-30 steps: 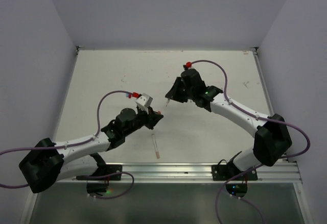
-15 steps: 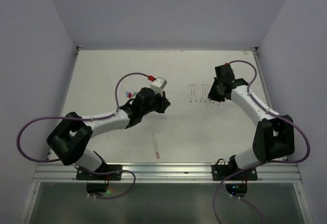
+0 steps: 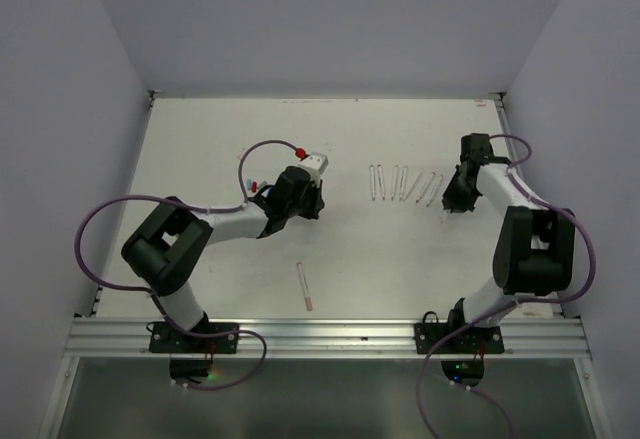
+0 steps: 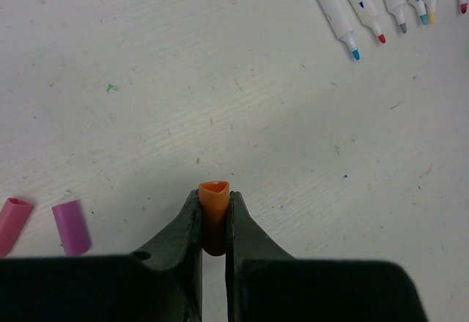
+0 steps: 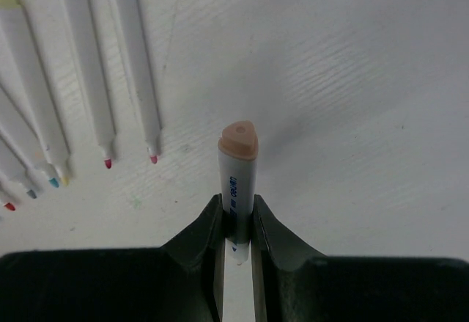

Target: Open the pen caps

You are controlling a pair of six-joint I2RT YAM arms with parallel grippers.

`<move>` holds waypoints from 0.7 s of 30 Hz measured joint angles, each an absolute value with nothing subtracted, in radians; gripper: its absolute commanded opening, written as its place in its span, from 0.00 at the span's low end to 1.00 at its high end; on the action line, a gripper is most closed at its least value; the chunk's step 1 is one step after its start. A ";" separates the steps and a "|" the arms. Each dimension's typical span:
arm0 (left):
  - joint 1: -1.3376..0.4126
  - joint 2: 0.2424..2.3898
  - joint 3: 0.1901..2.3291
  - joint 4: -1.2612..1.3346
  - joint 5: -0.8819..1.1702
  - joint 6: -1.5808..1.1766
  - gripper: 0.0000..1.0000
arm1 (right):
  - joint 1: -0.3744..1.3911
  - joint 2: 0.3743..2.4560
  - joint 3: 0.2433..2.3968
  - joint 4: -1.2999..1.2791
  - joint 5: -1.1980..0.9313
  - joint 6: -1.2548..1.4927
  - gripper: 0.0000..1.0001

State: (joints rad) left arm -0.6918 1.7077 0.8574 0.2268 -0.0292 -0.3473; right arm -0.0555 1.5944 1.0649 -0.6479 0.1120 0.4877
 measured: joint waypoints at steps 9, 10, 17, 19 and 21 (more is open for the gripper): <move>-0.679 1.762 0.874 0.227 -0.054 -0.330 0.02 | -0.074 1.715 1.113 -0.617 0.111 0.455 0.00; -0.679 1.765 0.874 0.227 -0.057 -0.329 0.02 | -0.075 1.730 1.133 -0.611 0.112 0.453 0.00; -0.673 1.793 0.893 0.227 -0.070 -0.316 0.07 | -0.087 1.829 1.220 -0.575 0.109 0.451 0.05; -0.672 1.804 0.899 0.227 -0.078 -0.310 0.09 | -0.092 1.849 1.224 -0.571 0.107 0.451 0.09; -0.670 1.810 0.899 0.225 -0.084 -0.305 0.09 | -0.097 1.865 1.224 -0.567 0.104 0.451 0.12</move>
